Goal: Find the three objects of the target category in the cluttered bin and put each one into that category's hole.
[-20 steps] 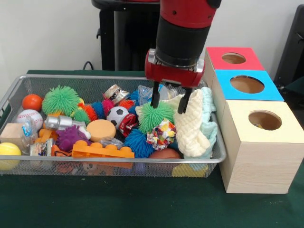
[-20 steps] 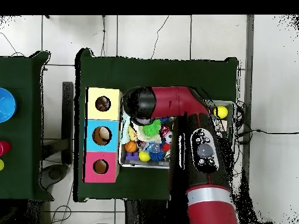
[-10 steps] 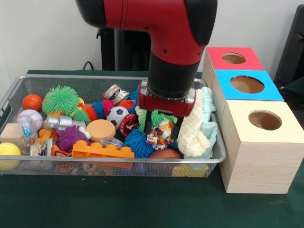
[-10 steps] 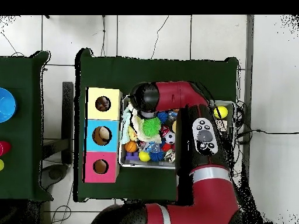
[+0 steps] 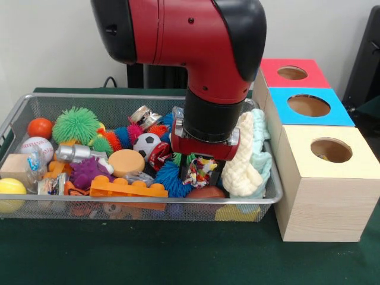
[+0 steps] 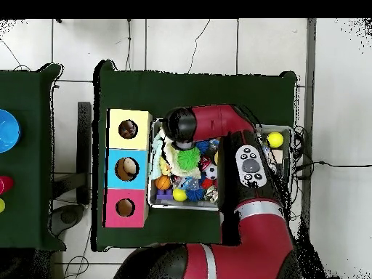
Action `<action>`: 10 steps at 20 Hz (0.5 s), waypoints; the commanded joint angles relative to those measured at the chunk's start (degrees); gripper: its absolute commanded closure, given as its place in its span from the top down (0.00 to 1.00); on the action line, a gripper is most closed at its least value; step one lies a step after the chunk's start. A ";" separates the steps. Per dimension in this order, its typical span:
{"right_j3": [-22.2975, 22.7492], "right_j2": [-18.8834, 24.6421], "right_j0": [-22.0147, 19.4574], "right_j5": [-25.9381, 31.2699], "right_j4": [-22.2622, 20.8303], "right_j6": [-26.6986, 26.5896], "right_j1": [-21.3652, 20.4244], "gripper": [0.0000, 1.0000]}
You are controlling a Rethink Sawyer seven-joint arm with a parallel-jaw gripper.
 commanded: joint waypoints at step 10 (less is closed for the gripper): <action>13.95 1.07 0.30 -2.24 -2.53 -5.40 -9.14 1.00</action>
